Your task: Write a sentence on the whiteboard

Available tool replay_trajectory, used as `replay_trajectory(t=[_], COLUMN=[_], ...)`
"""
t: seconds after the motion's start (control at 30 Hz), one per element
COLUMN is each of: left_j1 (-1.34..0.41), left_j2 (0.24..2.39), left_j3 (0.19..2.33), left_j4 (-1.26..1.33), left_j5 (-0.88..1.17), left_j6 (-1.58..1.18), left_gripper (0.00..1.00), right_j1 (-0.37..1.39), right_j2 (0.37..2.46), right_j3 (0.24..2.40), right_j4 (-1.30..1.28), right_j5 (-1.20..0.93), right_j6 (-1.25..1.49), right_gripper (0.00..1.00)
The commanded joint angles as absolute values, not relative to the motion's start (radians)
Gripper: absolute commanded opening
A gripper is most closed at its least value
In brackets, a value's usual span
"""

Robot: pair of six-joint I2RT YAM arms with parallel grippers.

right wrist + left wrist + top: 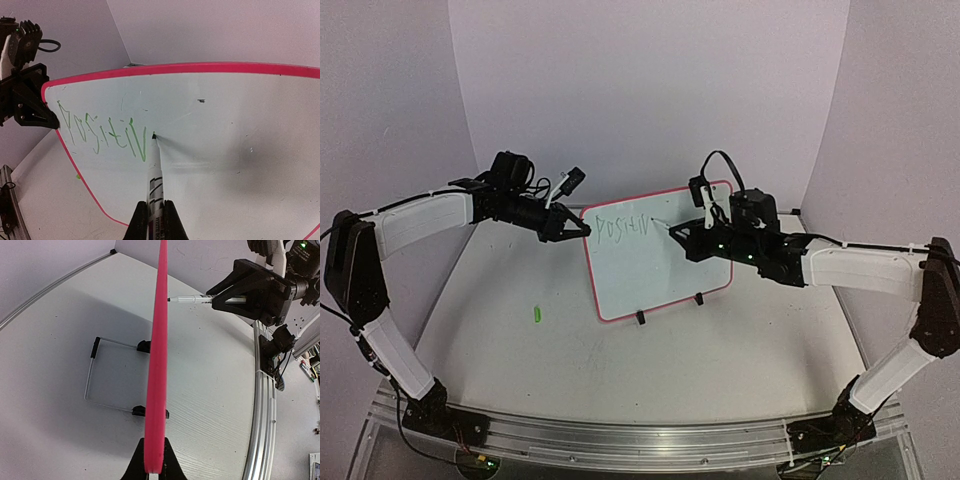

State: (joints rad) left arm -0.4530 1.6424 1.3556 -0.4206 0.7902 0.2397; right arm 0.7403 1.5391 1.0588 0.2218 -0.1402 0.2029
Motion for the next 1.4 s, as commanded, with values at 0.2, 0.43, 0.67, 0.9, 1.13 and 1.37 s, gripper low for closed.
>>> replay_trajectory(t=[0.2, 0.43, 0.67, 0.9, 1.13, 1.37], left_j1=[-0.478, -0.479, -0.479, -0.480, -0.482, -0.483], left_j2=[1.650, 1.649, 1.650, 1.650, 1.649, 1.651], left_j3=[1.371, 1.371, 1.371, 1.370, 1.370, 1.370], left_j4=[-0.474, -0.475, -0.475, -0.474, -0.474, -0.474], left_j5=[0.749, 0.750, 0.746, 0.747, 0.747, 0.748], left_j6=[0.272, 0.272, 0.272, 0.272, 0.272, 0.272], left_gripper=[0.00, 0.00, 0.00, 0.00, 0.00, 0.00], right_j1=[0.738, 0.739, 0.767, 0.773, 0.773, 0.773], right_j2=[1.533, 1.504, 1.440, 1.475, 1.515, 1.536], right_j3=[1.006, 0.990, 0.996, 1.045, 1.081, 1.097], right_j4=[0.225, 0.231, 0.243, 0.270, 0.282, 0.282], right_j5=[-0.124, -0.140, -0.130, -0.088, -0.067, -0.066], right_j6=[0.243, 0.243, 0.232, 0.206, 0.194, 0.189], right_gripper=[0.00, 0.00, 0.00, 0.00, 0.00, 0.00])
